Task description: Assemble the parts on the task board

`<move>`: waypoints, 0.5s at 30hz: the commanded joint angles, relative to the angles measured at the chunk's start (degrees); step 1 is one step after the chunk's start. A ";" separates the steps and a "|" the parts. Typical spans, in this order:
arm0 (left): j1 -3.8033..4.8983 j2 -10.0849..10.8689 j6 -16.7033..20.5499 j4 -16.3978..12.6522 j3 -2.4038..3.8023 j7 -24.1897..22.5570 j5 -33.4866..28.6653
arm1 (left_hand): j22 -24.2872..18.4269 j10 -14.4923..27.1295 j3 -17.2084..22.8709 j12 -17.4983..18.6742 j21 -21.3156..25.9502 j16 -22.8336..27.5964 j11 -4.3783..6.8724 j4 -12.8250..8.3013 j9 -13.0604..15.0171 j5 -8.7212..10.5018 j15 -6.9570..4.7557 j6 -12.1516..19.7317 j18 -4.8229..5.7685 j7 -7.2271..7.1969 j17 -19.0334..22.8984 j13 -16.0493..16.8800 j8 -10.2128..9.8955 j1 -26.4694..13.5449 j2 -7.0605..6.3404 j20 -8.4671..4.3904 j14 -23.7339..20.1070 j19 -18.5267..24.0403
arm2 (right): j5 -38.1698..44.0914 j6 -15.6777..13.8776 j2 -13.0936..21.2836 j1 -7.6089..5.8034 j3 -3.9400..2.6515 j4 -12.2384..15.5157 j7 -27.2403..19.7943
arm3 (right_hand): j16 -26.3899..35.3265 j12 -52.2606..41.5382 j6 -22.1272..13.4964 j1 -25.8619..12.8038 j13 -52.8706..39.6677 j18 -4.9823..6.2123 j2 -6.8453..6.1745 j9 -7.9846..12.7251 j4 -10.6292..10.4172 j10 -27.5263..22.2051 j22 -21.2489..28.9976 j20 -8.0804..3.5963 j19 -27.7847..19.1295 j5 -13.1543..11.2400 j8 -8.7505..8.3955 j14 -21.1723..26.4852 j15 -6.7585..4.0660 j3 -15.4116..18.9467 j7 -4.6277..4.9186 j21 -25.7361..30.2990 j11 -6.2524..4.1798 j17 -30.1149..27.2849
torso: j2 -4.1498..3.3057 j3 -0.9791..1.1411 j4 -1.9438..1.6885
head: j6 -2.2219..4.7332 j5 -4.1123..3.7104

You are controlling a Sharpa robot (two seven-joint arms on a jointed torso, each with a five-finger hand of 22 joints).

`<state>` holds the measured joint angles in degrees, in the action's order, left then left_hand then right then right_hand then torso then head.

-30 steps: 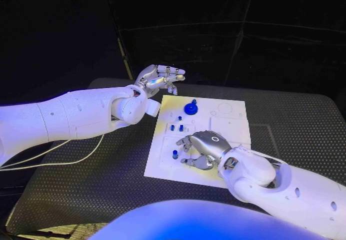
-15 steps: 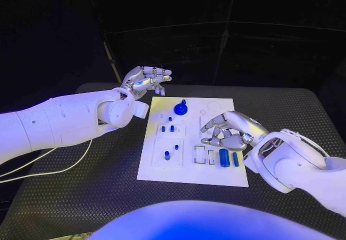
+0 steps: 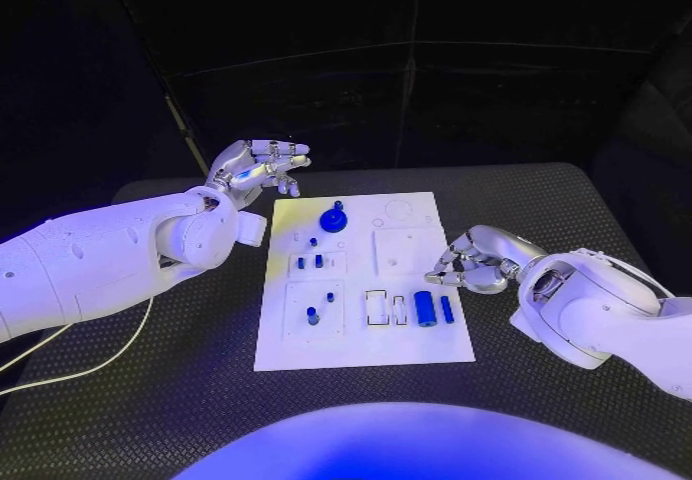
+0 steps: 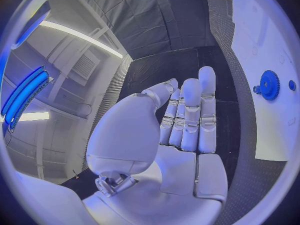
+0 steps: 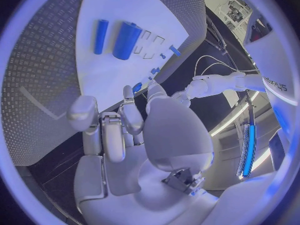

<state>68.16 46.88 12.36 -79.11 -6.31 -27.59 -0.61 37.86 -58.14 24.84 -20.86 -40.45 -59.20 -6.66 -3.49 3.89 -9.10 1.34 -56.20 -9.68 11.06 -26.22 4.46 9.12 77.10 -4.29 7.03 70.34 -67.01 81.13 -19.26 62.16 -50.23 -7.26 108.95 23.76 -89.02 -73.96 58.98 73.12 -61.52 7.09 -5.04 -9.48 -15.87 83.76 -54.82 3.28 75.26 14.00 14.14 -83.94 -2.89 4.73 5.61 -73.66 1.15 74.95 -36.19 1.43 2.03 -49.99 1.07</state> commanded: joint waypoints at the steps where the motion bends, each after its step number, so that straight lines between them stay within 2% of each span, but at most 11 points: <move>1: 0.08 0.10 -0.84 -0.27 0.05 -0.28 -0.12 | -0.07 0.49 0.03 -0.29 0.28 0.20 0.09 -0.43 -0.03 0.03 0.02 0.23 -0.83 -0.06 0.10 0.00 0.28 -0.29 0.31 -0.07 -0.45 0.51 | 5.44 3.41 -0.30 0.56 0.07 -0.07 6.51 | -0.42 -9.52 -0.60 -1.42 -19.79 -0.82 -0.17 -0.46 -0.75 2.18 0.09 0.08 0.29 -0.36 0.60 -5.75 0.09 1.62 0.09 -0.21 -0.03 13.54 | 0.12 -0.05 0.14 | -0.01 -0.38; 2: 0.08 0.11 -0.87 -0.32 0.05 -0.35 -0.12 | -0.07 0.49 0.04 -0.30 0.28 0.20 0.08 -0.43 -0.03 0.03 0.02 0.23 -0.83 -0.06 0.11 0.00 0.29 -0.29 0.33 -0.06 -0.45 0.52 | 6.06 3.47 -0.50 0.79 0.10 -0.17 6.89 | -0.46 -9.55 -0.69 -1.80 -19.87 -0.83 -0.14 -0.65 -0.81 2.16 0.02 0.08 0.32 -0.46 0.79 -5.77 0.08 2.07 0.07 -0.24 -0.03 13.64 | 0.14 -0.05 0.24 | -0.01 -0.36; 4: 0.08 0.13 -0.92 -0.42 0.05 -0.42 -0.12 | -0.08 0.51 0.11 -0.34 0.28 0.18 0.09 -0.46 -0.03 0.02 0.02 0.23 -0.83 -0.06 0.12 0.00 0.31 -0.23 0.44 -0.06 -0.47 0.52 | 7.37 3.52 -0.88 1.33 0.16 -0.41 7.46 | -0.49 -9.58 -0.75 -2.17 -19.95 -0.83 -0.14 -0.88 -0.83 2.15 -0.05 0.07 0.35 -0.59 1.04 -5.78 0.08 2.55 0.05 -0.27 -0.06 13.72 | 0.15 -0.04 0.16 | -0.01 -0.50; 7: 0.08 0.15 -0.99 -0.54 0.05 -0.44 -0.12 | -0.08 0.51 0.11 -0.34 0.28 0.18 0.09 -0.46 -0.03 0.02 0.02 0.23 -0.83 -0.06 0.12 0.00 0.31 -0.23 0.44 -0.06 -0.47 0.52 | 8.90 3.62 -1.28 2.03 0.21 -0.84 7.96 | -0.53 -9.64 -0.74 -2.30 -20.05 -0.84 -0.09 -1.06 -0.82 2.17 -0.10 0.07 0.37 -0.55 1.25 -5.81 0.06 2.79 0.01 -0.29 -0.09 13.83 | 0.06 -0.10 -0.16 | -0.01 -0.94; 9: 0.08 0.25 -0.99 -0.60 0.05 -0.45 -0.12 | -0.08 0.51 0.11 -0.34 0.28 0.18 0.09 -0.46 -0.03 0.02 0.02 0.23 -0.83 -0.06 0.12 0.00 0.31 -0.23 0.44 -0.06 -0.47 0.52 | 9.74 3.76 -1.66 2.41 0.24 -1.27 8.19 | -0.54 -9.69 -0.77 -2.26 -20.15 -0.84 0.01 -1.23 -0.79 2.19 -0.11 0.06 0.37 -0.29 1.44 -5.81 0.05 2.94 -0.02 -0.29 -0.11 13.87 | 0.07 -0.12 -0.22 | -0.01 -0.93; 15: 0.08 0.41 -0.96 -0.63 0.06 -0.47 -0.12 | -0.09 0.54 0.13 -0.38 0.29 0.17 0.08 -0.47 -0.02 0.02 0.02 0.24 -0.83 -0.05 0.14 0.00 0.33 -0.23 0.51 -0.06 -0.49 0.53 | 11.06 4.12 -2.69 3.02 0.37 -1.82 8.40 | -0.59 -9.74 -0.82 -2.19 -20.24 -0.85 0.08 -1.37 -0.75 2.21 -0.18 0.05 0.39 -0.08 1.59 -5.84 0.03 3.06 -0.04 -0.32 -0.13 13.99 | 0.04 -0.02 -0.06 | -0.01 -0.50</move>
<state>68.16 47.29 12.08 -79.59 -6.31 -27.60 -0.61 37.87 -57.94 25.01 -20.86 -40.45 -59.20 -6.45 -3.65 3.89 -9.10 1.34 -56.20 -9.67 11.06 -26.17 4.46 9.12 77.10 -4.29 7.04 70.34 -67.01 89.40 -16.21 59.63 -47.25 -6.92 107.14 30.94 -89.26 -83.37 58.57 71.15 -74.94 7.09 -5.10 -10.76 -16.66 84.32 -54.94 3.28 75.26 13.67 15.47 -83.94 -2.89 7.40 5.64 -73.66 1.12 74.94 -36.09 1.37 1.96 -49.99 0.46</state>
